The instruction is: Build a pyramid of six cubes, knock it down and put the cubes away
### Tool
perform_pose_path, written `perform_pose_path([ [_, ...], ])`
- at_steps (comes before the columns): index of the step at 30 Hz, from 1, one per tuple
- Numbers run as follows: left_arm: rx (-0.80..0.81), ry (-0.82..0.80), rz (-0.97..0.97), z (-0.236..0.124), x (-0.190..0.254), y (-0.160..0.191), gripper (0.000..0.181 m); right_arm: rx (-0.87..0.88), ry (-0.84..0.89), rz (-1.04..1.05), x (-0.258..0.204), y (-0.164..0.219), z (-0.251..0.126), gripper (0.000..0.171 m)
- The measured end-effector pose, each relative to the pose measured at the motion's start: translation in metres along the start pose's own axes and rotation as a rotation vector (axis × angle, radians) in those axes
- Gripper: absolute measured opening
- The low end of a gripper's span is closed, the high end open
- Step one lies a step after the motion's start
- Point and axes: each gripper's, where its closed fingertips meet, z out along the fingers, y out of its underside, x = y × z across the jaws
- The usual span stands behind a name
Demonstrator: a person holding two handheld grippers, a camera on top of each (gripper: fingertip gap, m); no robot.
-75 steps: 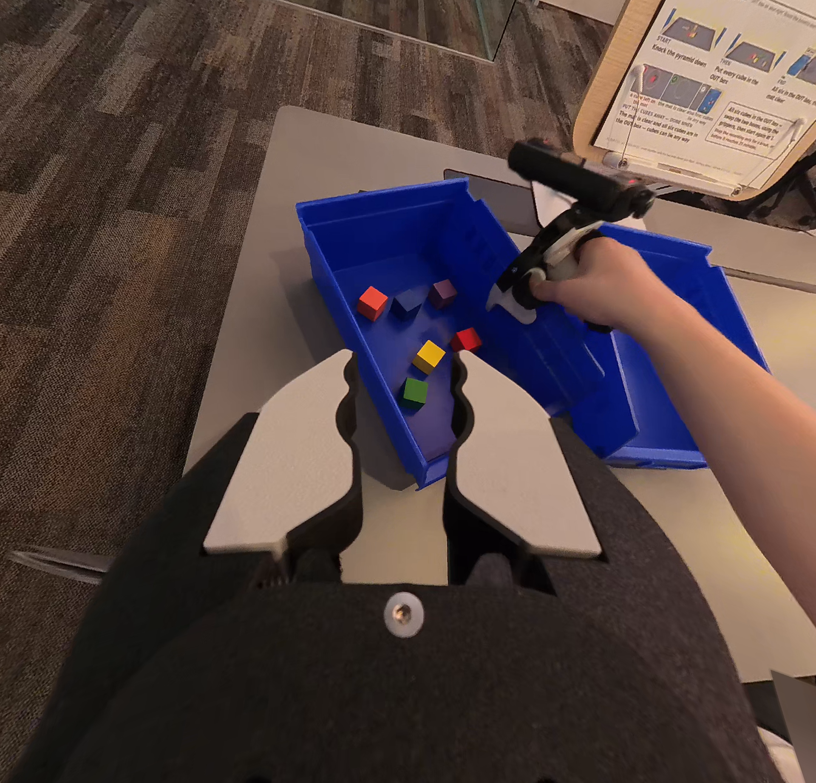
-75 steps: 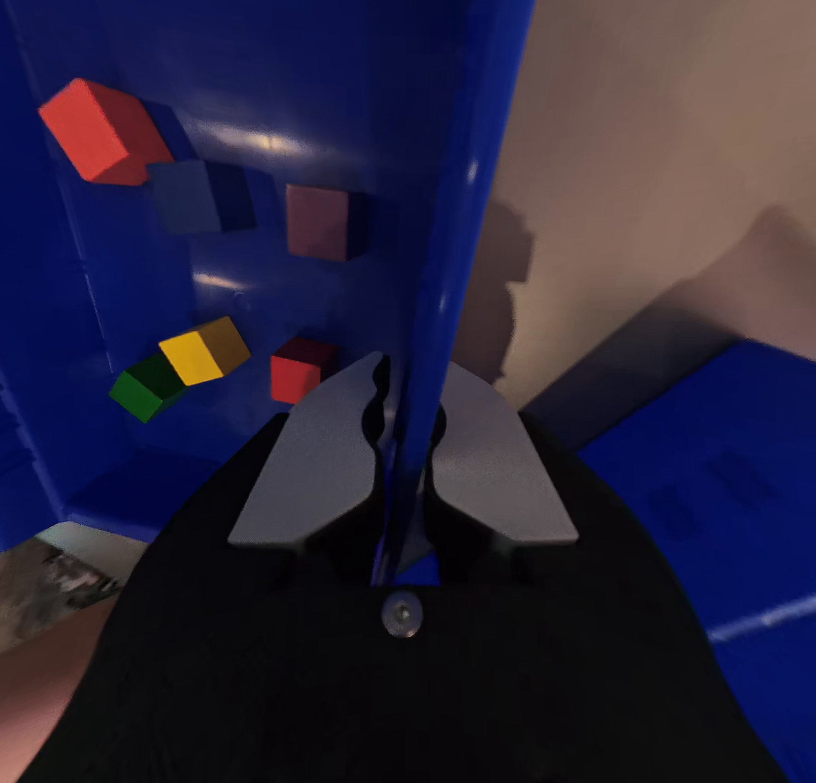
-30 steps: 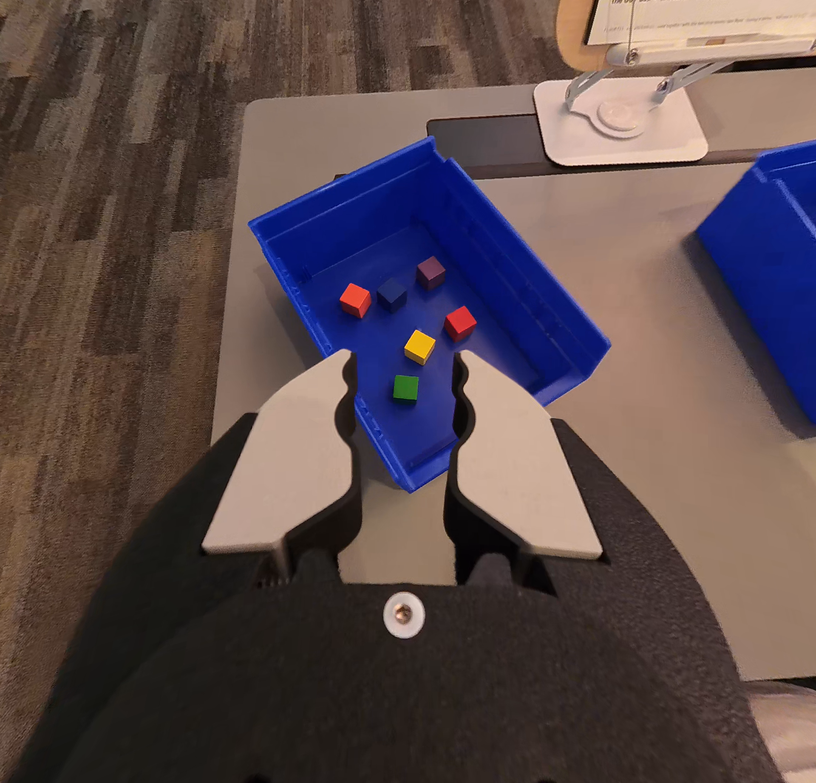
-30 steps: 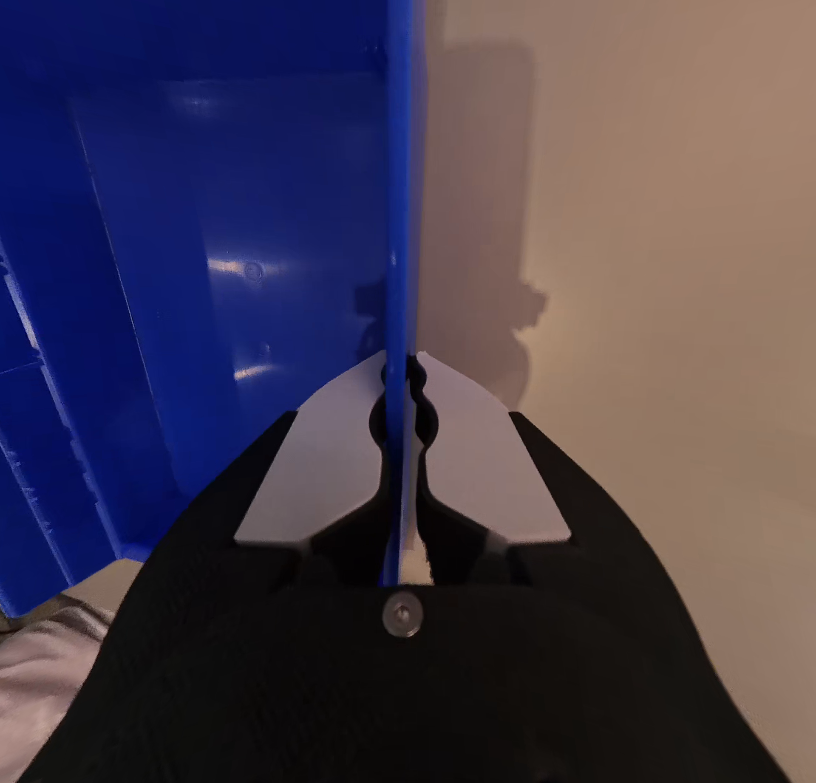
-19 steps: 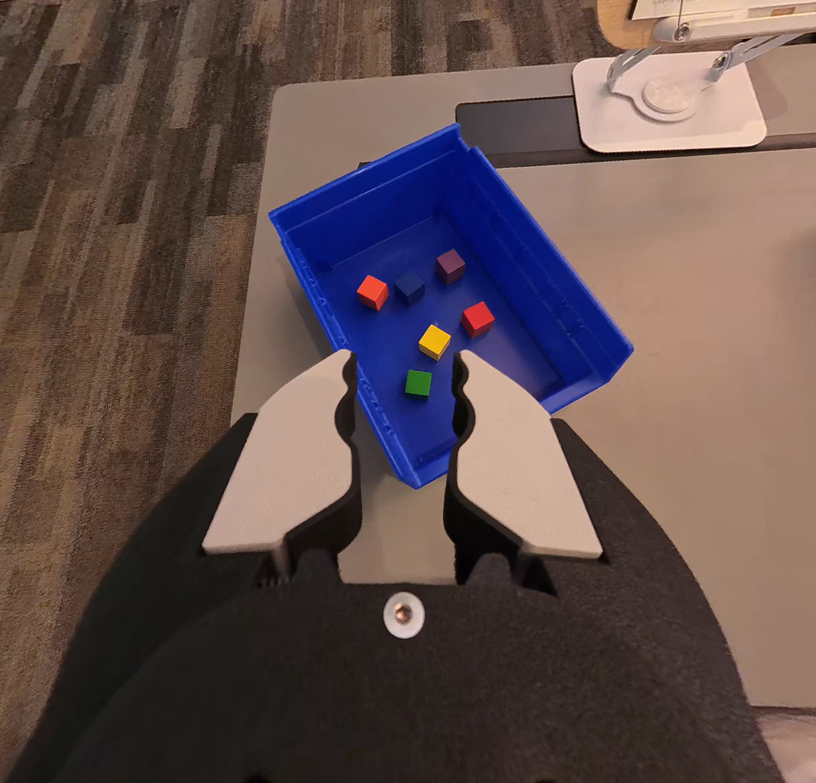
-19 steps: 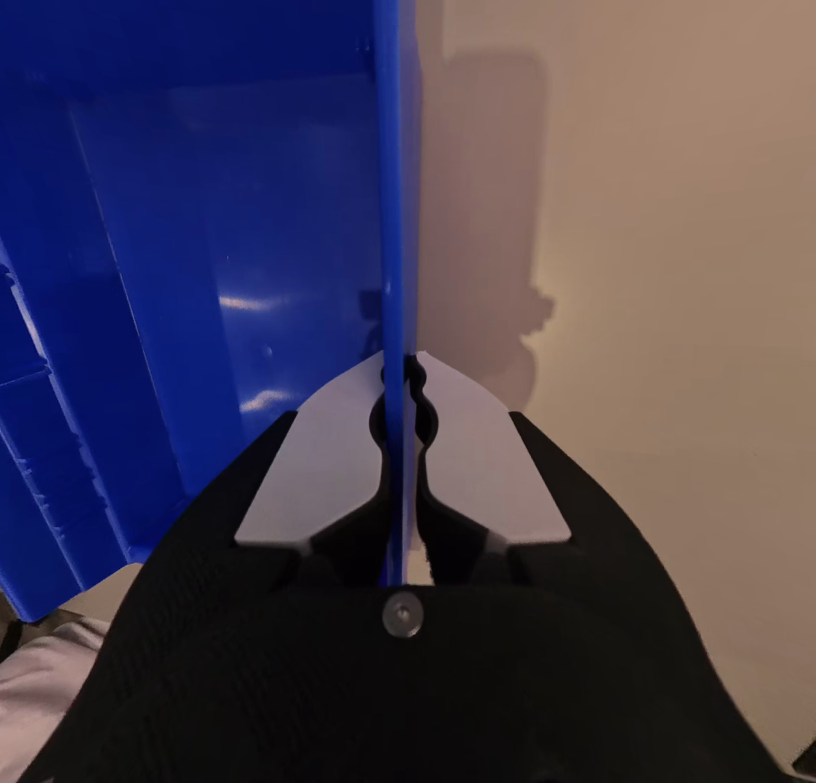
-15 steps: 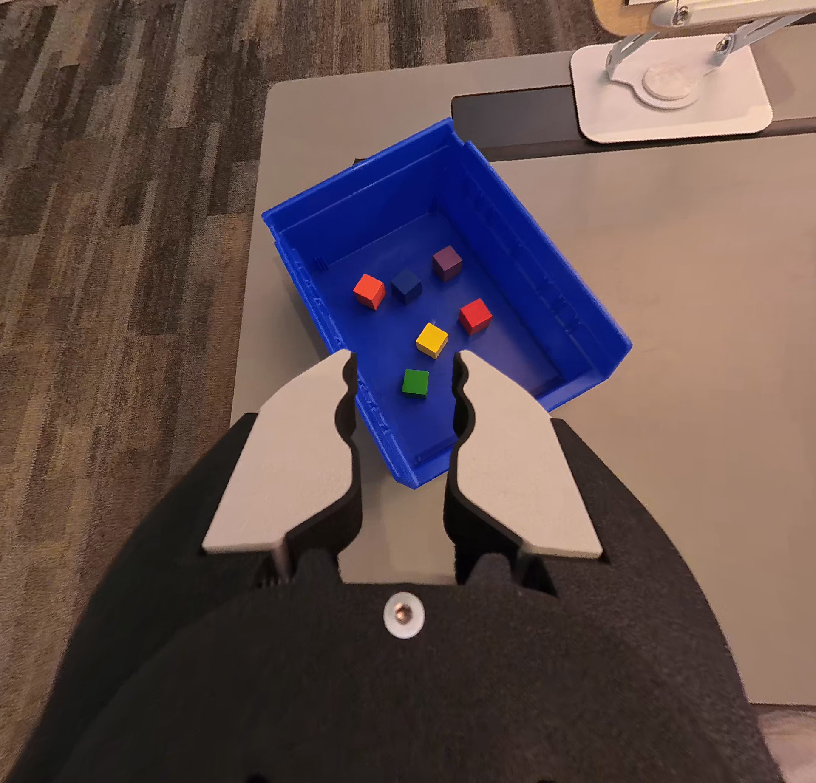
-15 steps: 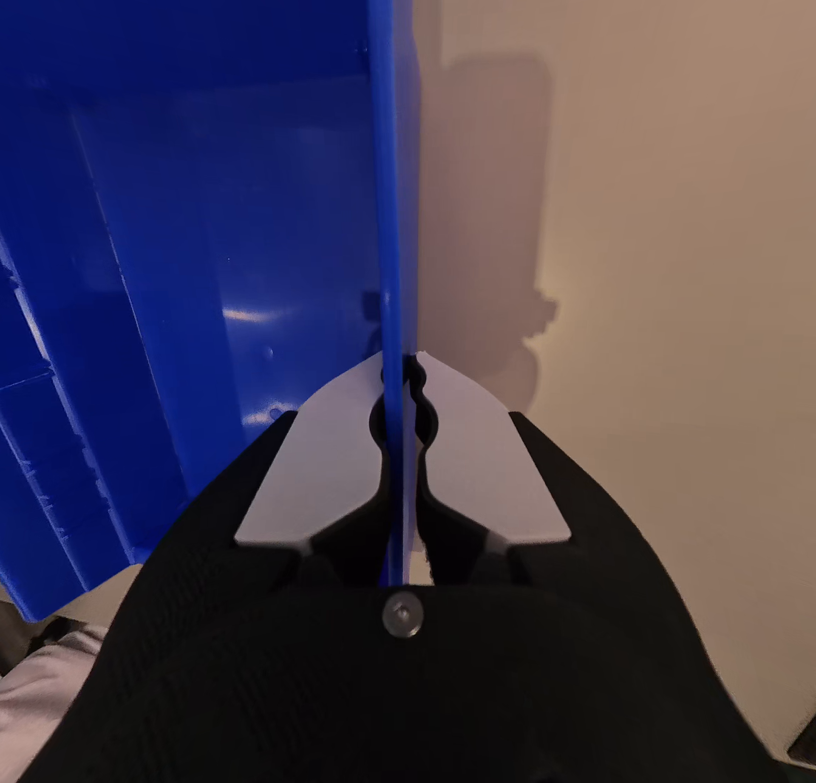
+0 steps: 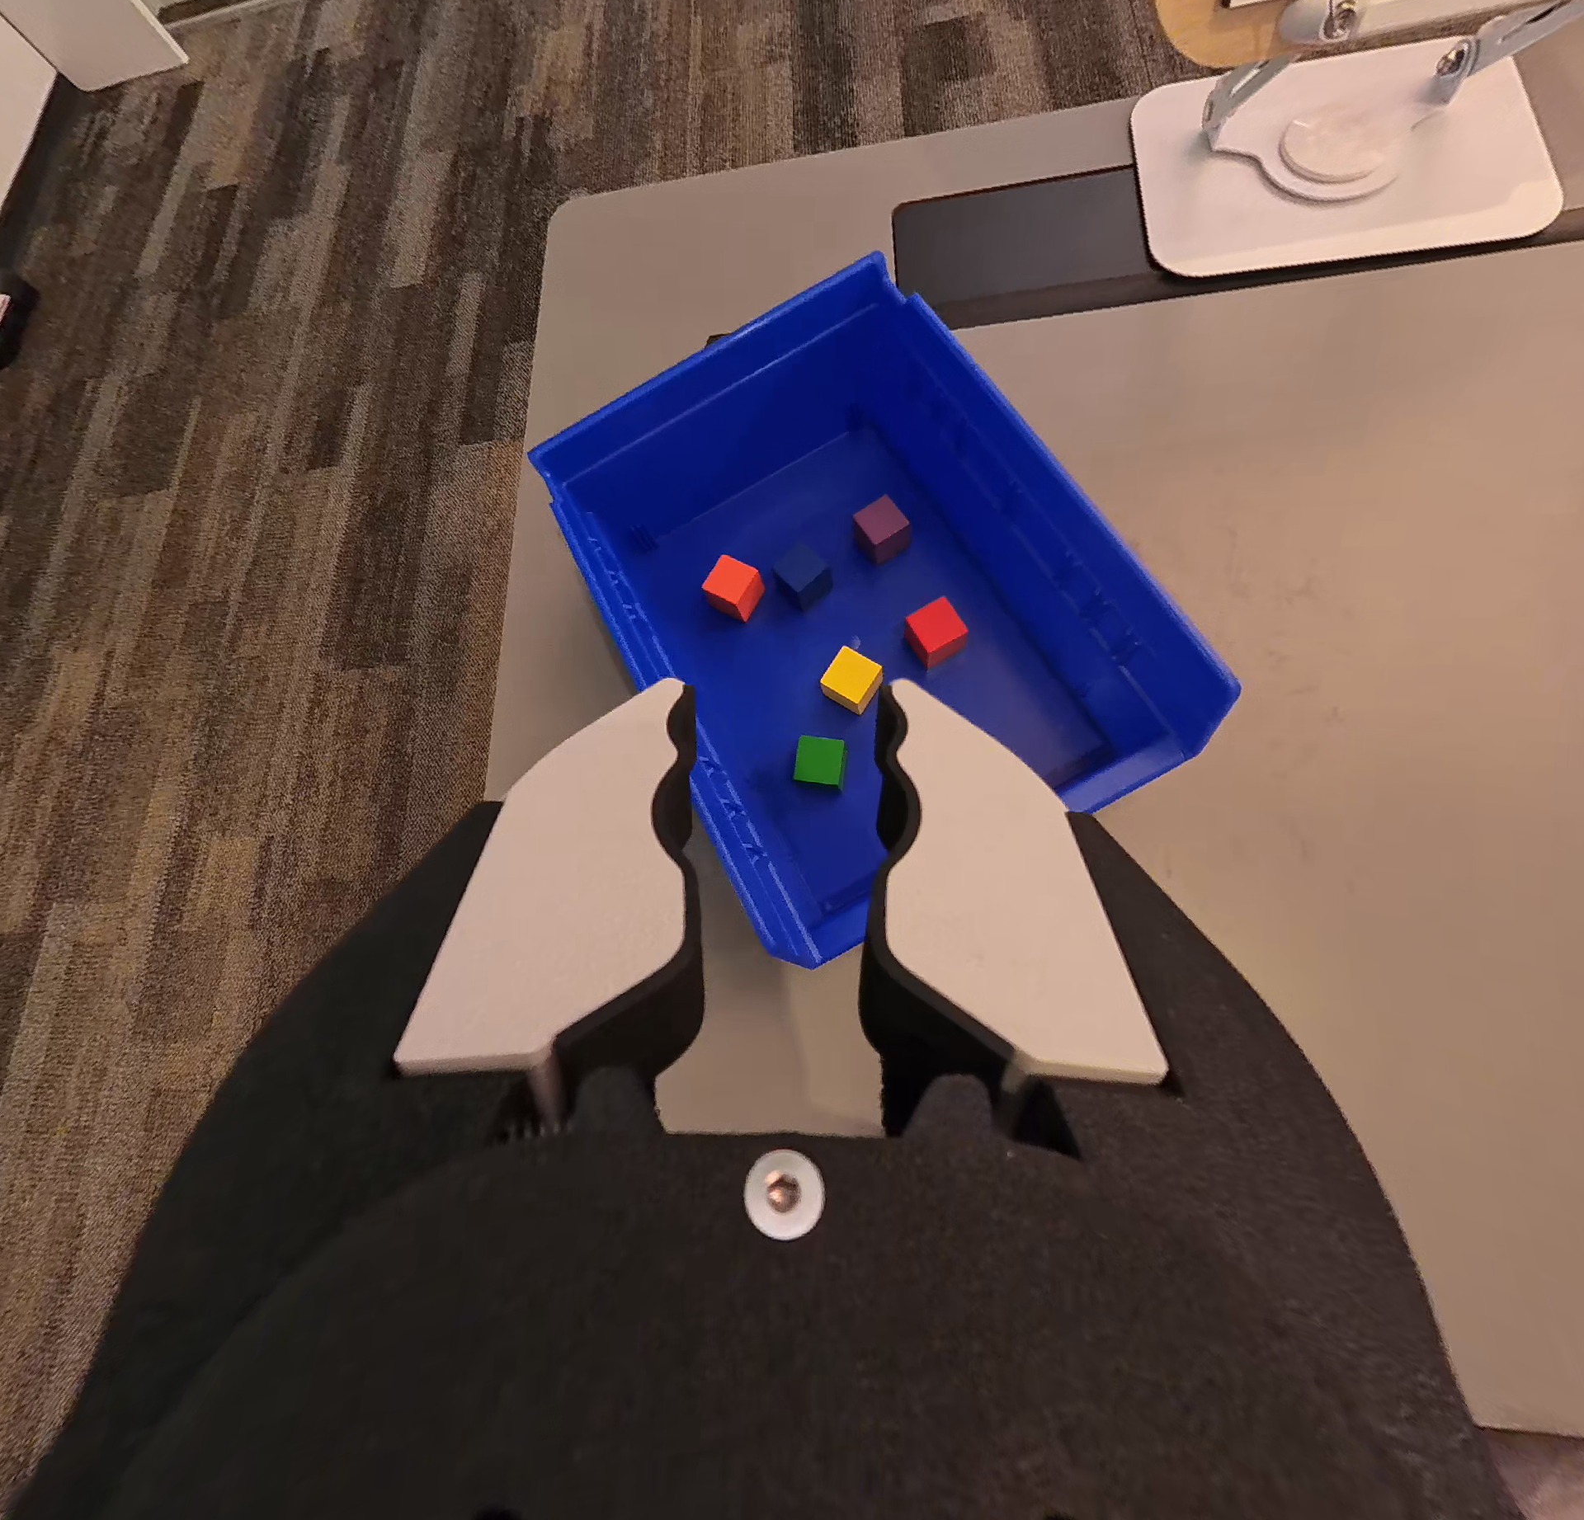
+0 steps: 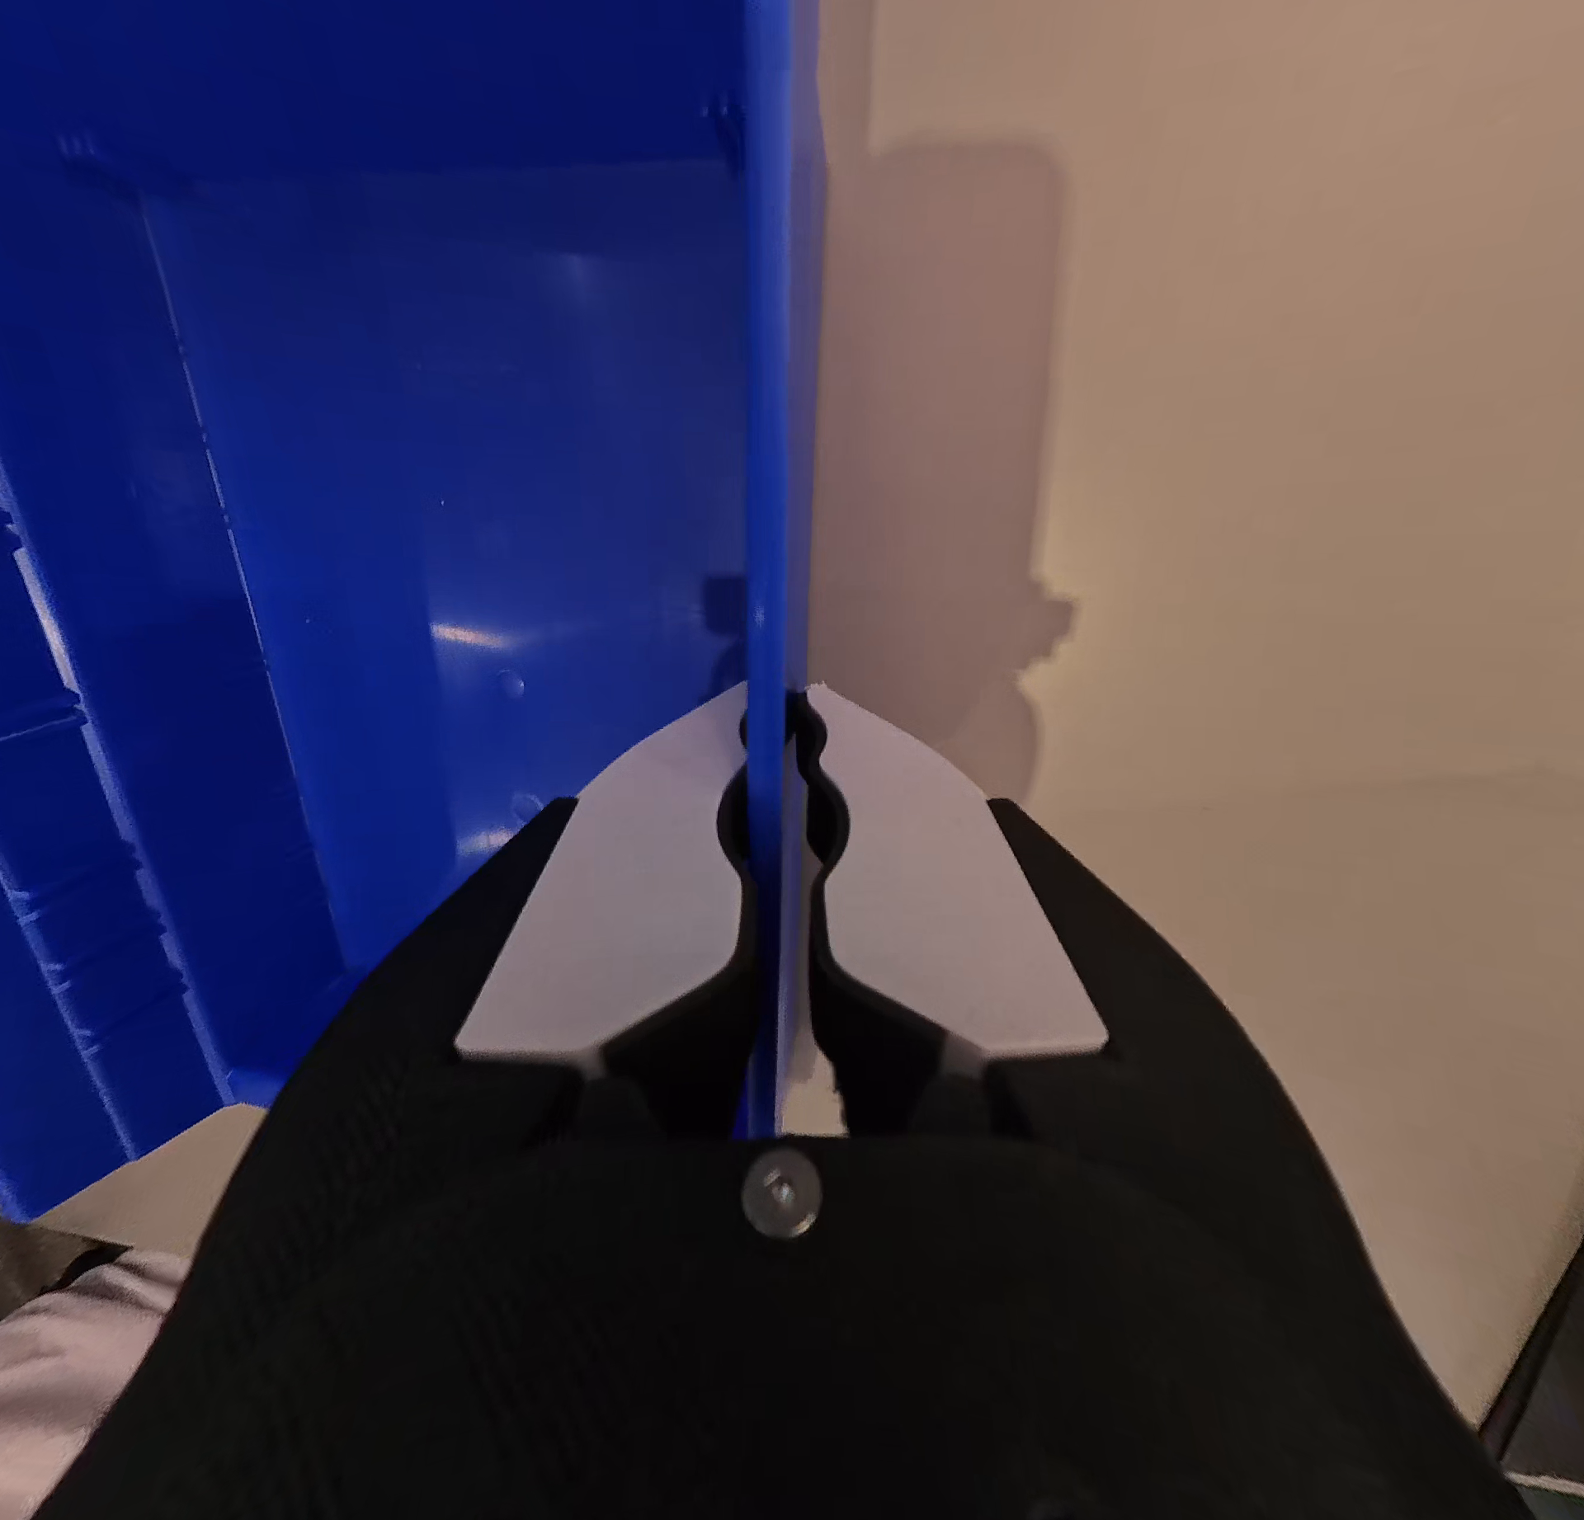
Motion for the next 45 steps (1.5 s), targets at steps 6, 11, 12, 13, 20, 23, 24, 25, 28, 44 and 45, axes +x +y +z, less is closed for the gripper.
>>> perform_pose_path([
  [6, -0.013, -0.038, -0.073, 0.007, -0.024, 0.007, 0.046, 0.221, 0.184, -0.076, 0.008, -0.023, -0.023, 0.045],
  [11, -0.165, 0.011, -0.195, 0.042, -0.045, 0.035, 0.052, 0.625, 0.201, -0.13, -0.03, -0.054, -0.096, 0.052],
  [12, -0.198, 0.019, -0.23, 0.051, -0.05, 0.04, 0.051, 0.679, 0.179, -0.137, -0.042, -0.055, -0.108, 0.052],
  [13, -0.231, 0.032, -0.266, 0.061, -0.053, 0.044, 0.049, 0.726, 0.155, -0.146, -0.053, -0.056, -0.118, 0.052],
  [20, -0.481, 0.08, -0.33, 0.118, -0.057, 0.086, 0.044, 0.838, 0.101, -0.249, -0.1, -0.053, -0.151, 0.052],
  [23, -0.516, 0.106, -0.357, 0.138, -0.052, 0.091, 0.036, 0.873, 0.08, -0.253, -0.103, -0.053, -0.156, 0.05],
  [24, -0.539, 0.09, -0.358, 0.142, -0.054, 0.095, 0.036, 0.874, 0.073, -0.25, -0.102, -0.053, -0.155, 0.049],
  [25, -0.565, 0.086, -0.357, 0.145, -0.054, 0.1, 0.037, 0.866, 0.068, -0.248, -0.101, -0.052, -0.153, 0.048],
  [28, -0.64, 0.097, -0.352, 0.153, -0.05, 0.114, 0.037, 0.838, 0.056, -0.251, -0.1, -0.052, -0.146, 0.049],
  [44, -0.637, 0.185, -0.013, 0.186, -0.027, 0.1, 0.01, 0.728, 0.074, -0.38, -0.122, -0.053, -0.112, 0.044],
  [45, -0.634, 0.202, 0.015, 0.187, -0.024, 0.099, 0.01, 0.724, 0.081, -0.386, -0.123, -0.054, -0.11, 0.044],
])
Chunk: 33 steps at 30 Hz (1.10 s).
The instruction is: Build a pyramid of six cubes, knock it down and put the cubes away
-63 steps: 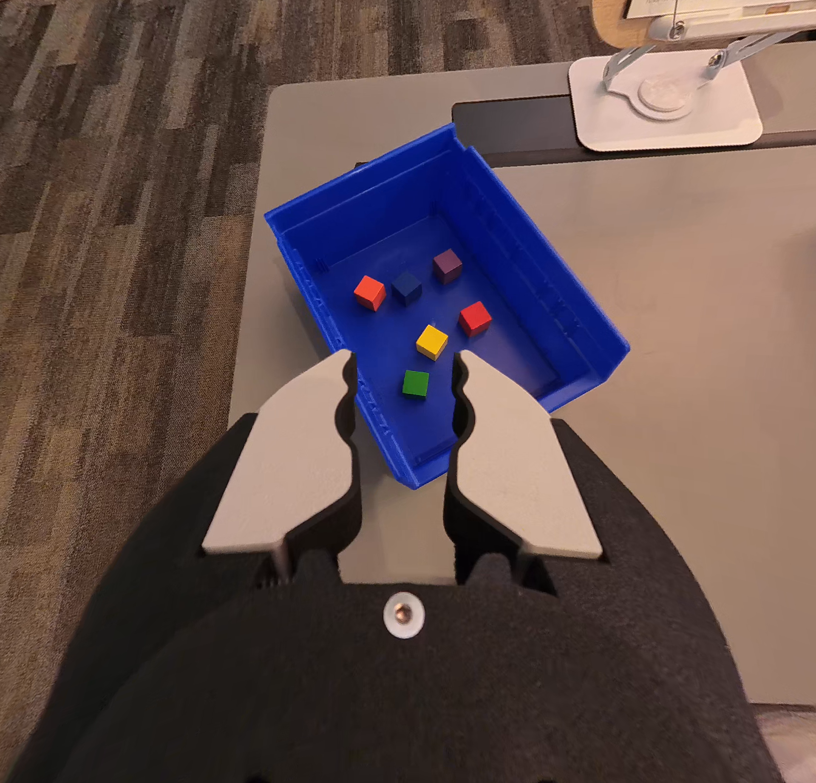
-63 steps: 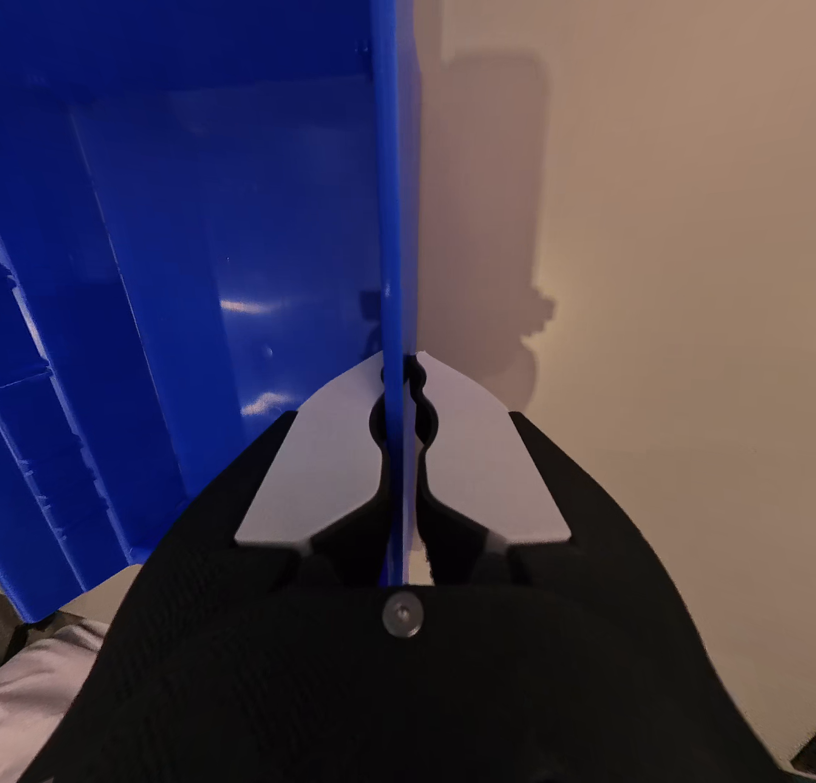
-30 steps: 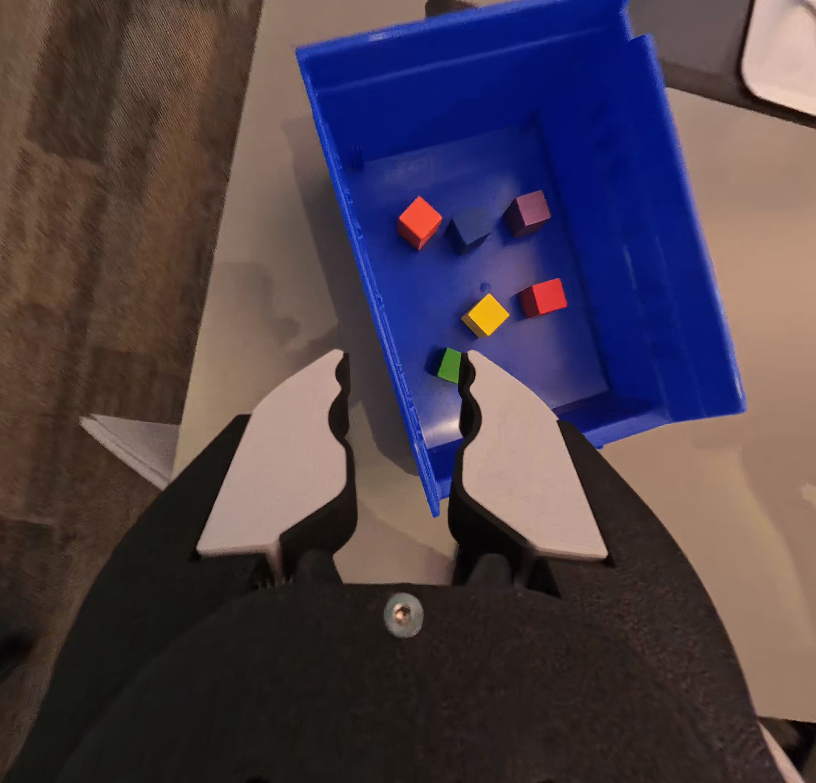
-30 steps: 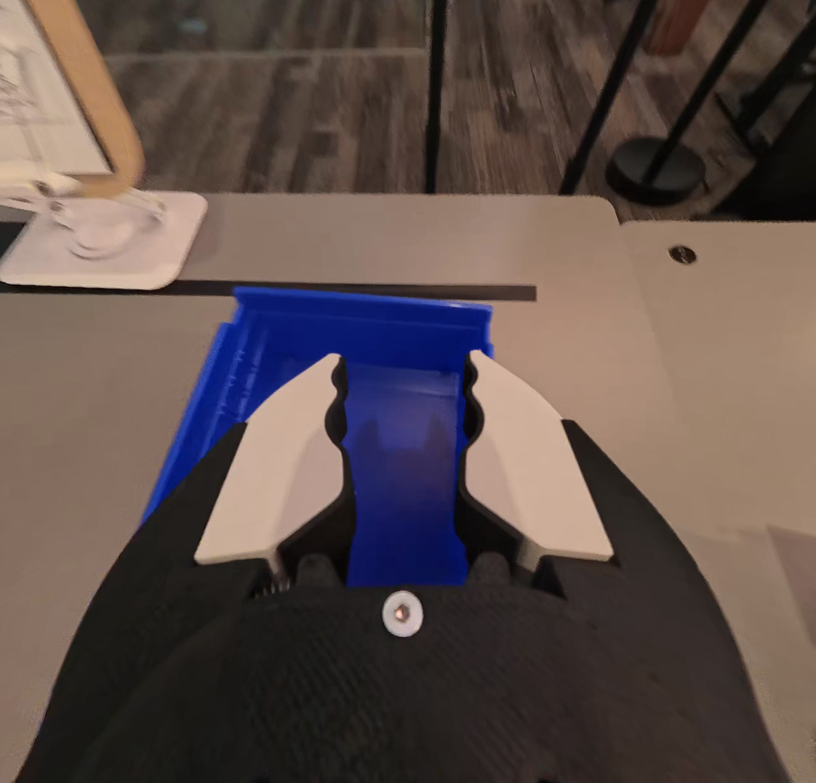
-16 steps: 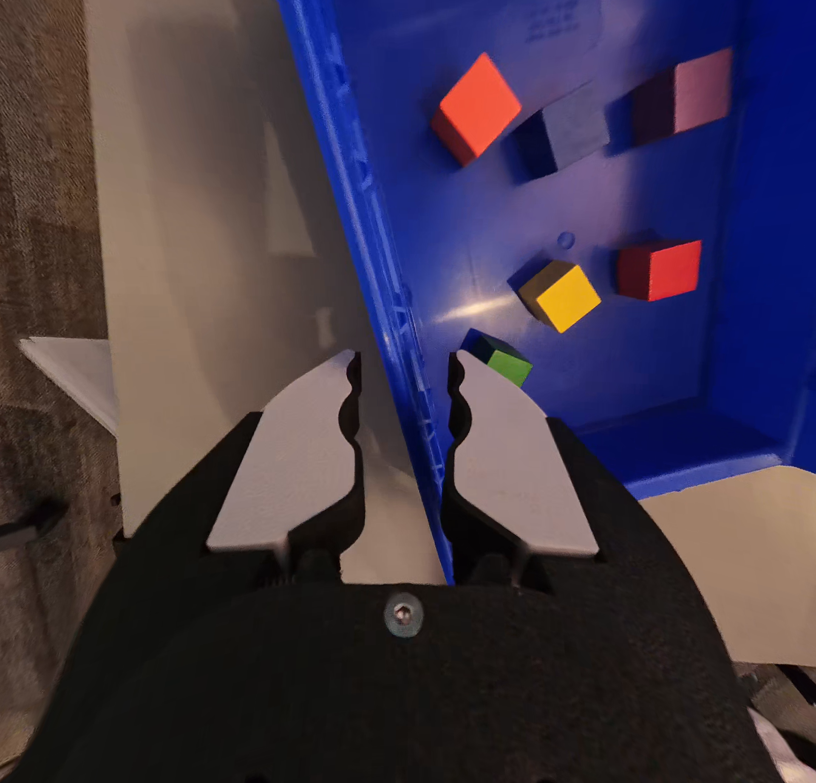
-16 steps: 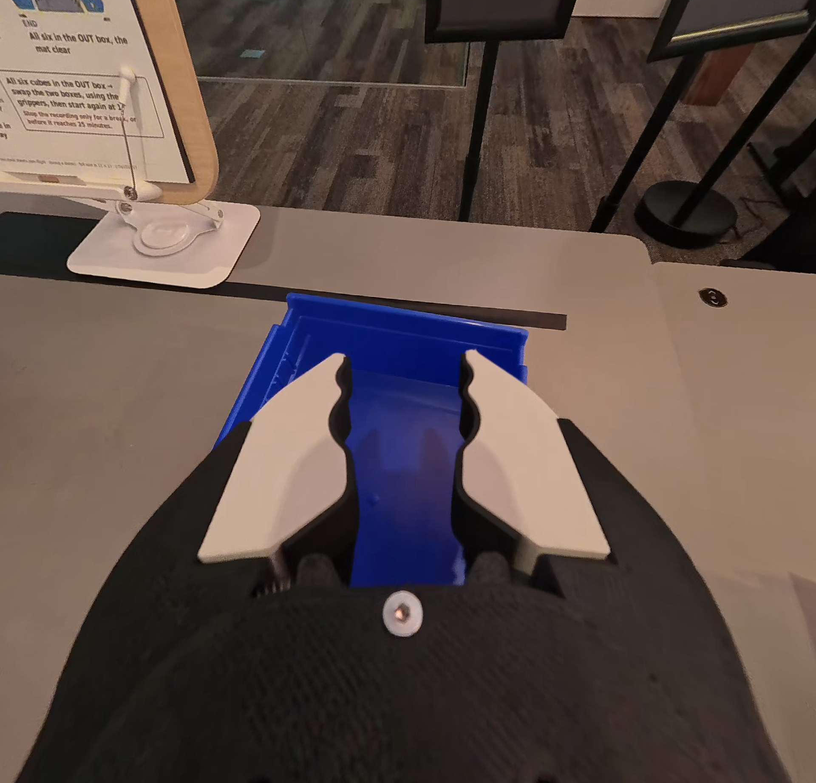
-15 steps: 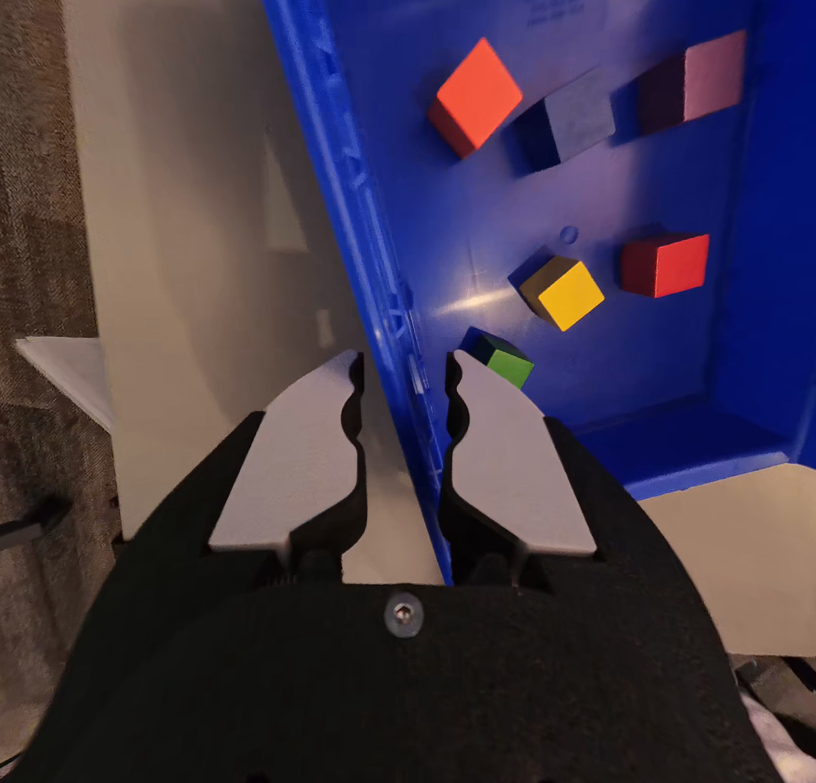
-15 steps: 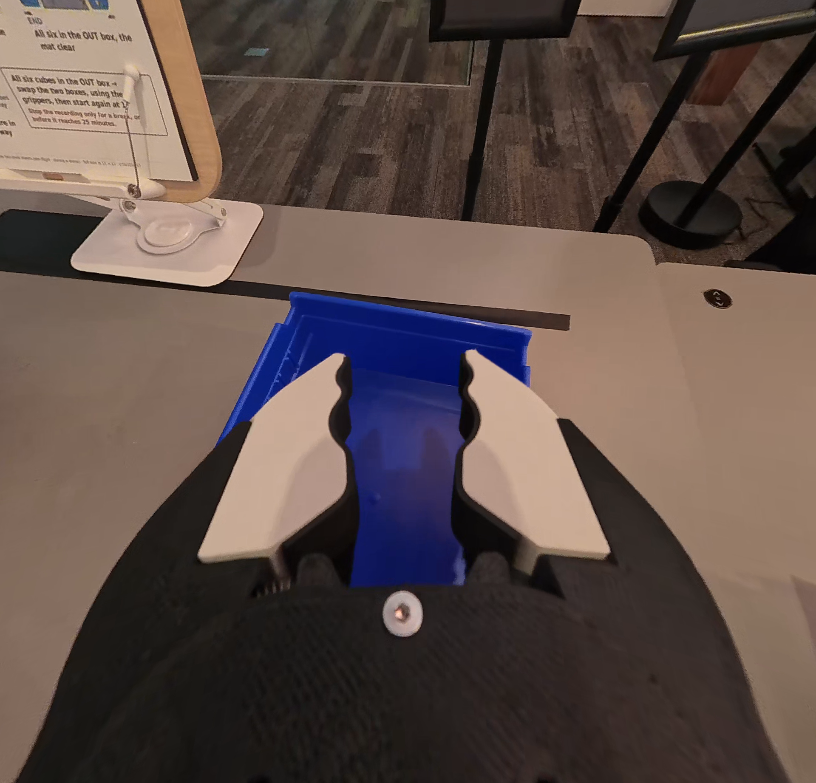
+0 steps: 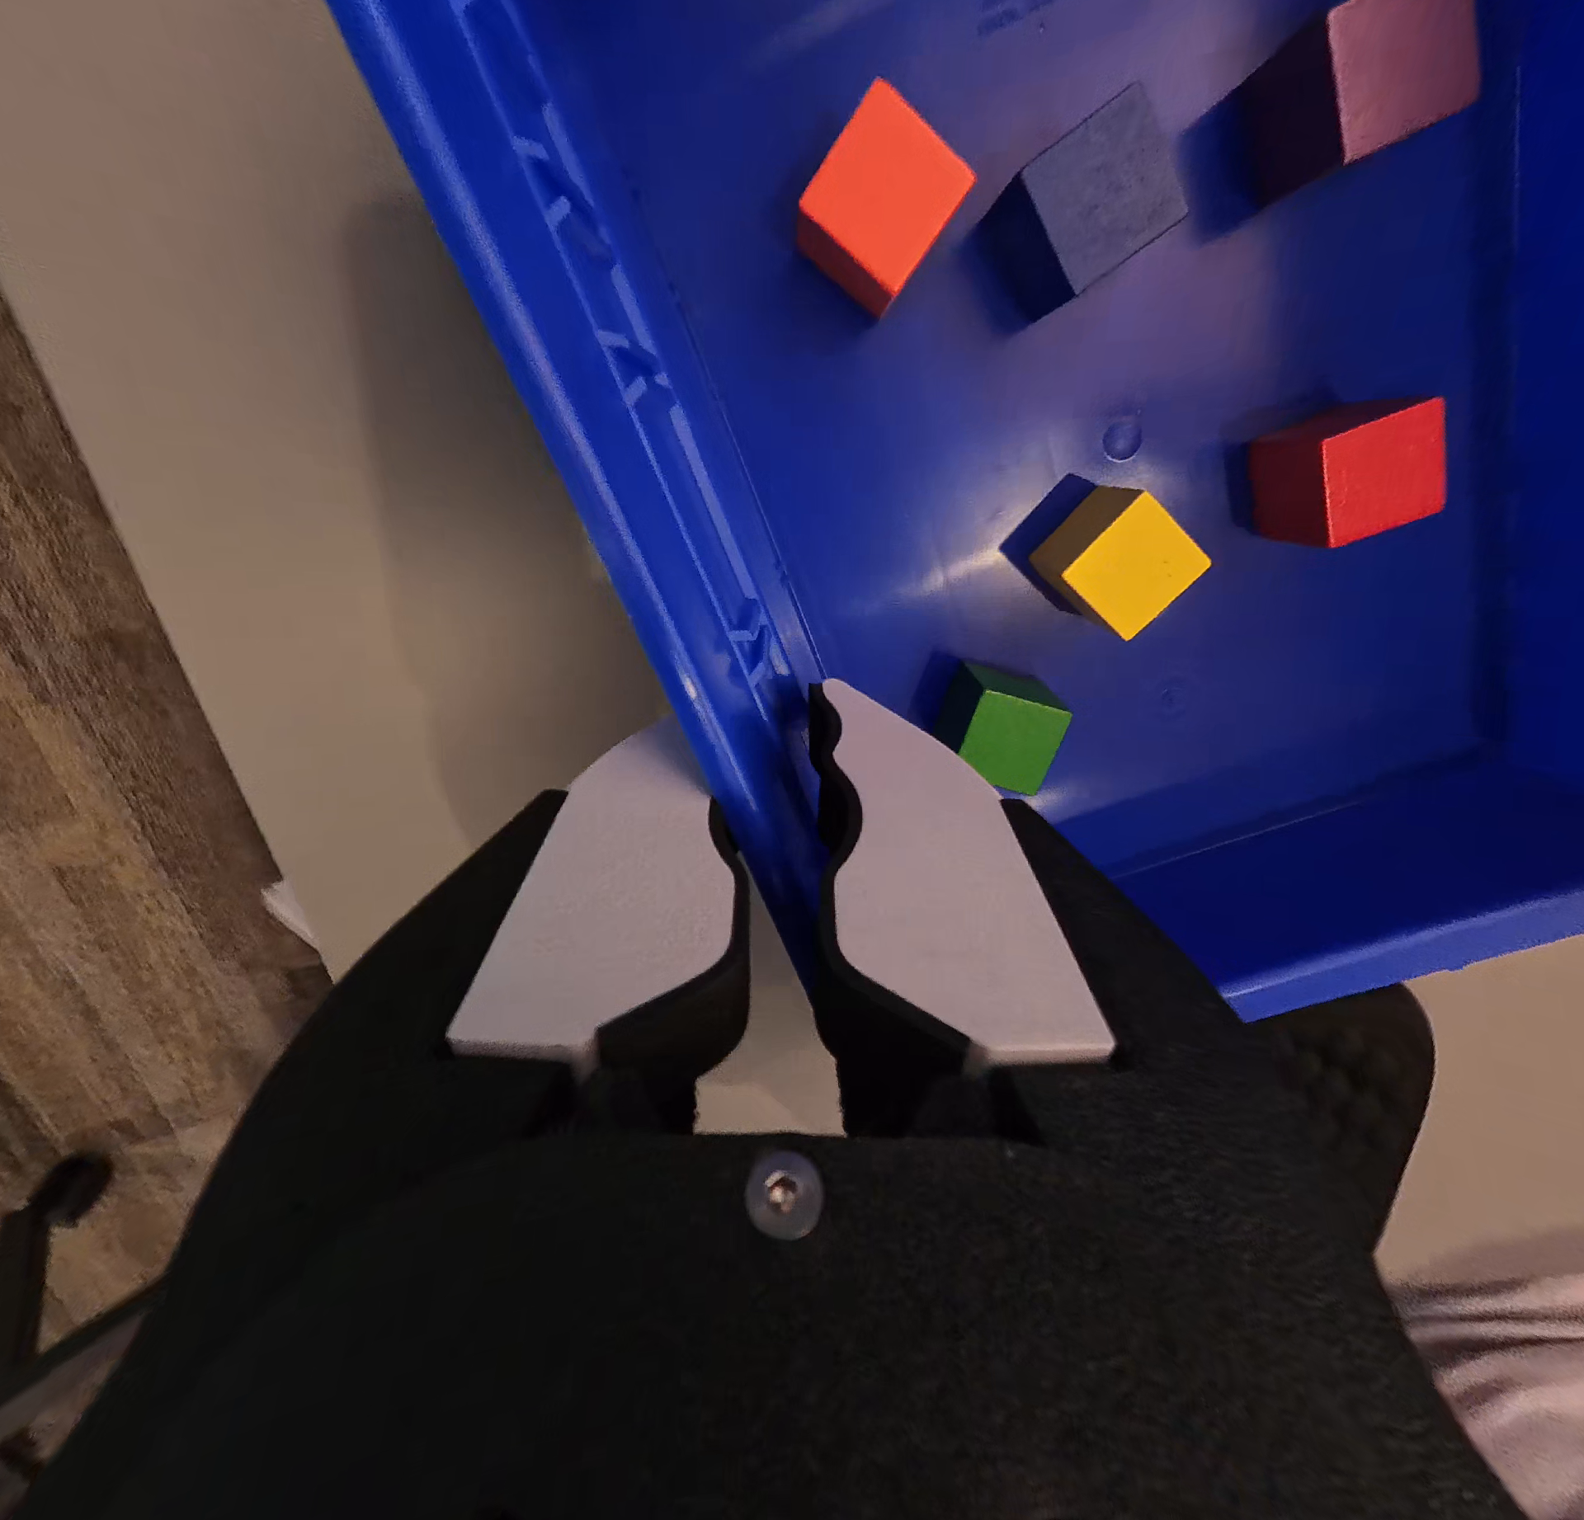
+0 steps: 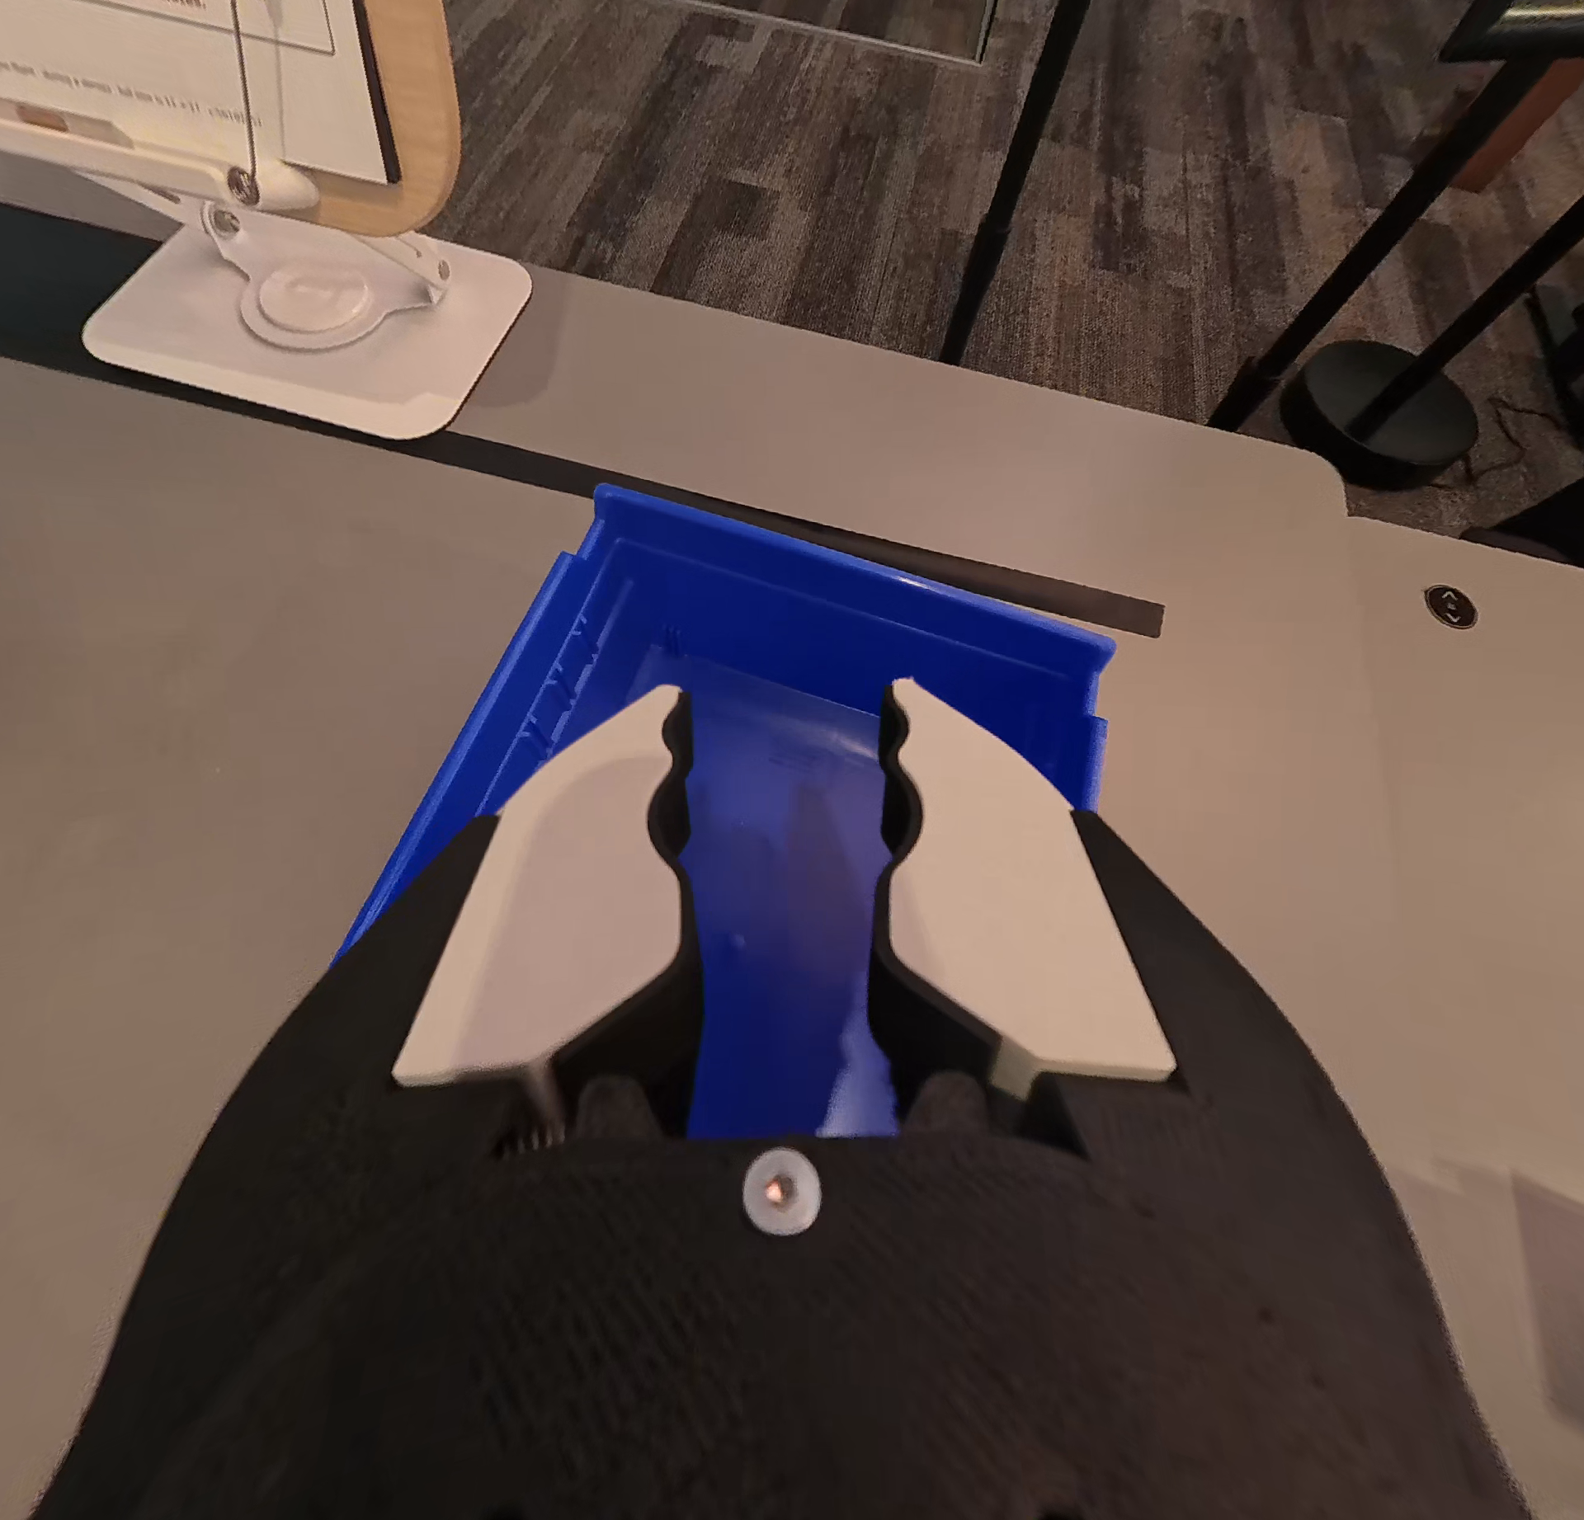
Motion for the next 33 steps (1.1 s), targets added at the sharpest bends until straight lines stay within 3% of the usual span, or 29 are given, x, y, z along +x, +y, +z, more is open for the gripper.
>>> perform_pose_path([
  [9, 0.082, 0.018, 0.152, 0.007, 0.01, -0.034, 0.009, -0.079, -0.011, -0.083, -0.021, 0.01, 0.021, 0.043],
  [24, 0.133, 0.037, 0.124, 0.0, 0.006, -0.032, 0.012, -0.171, -0.024, -0.145, -0.035, 0.026, 0.041, 0.044],
  [30, 0.402, 0.016, 0.064, -0.069, 0.005, -0.044, 0.026, -0.134, -0.004, -0.162, -0.032, 0.018, 0.035, 0.045],
  [33, 0.687, 0.028, 0.216, -0.132, 0.035, -0.056, 0.044, -0.085, 0.002, -0.173, -0.034, 0.008, 0.028, 0.044],
])
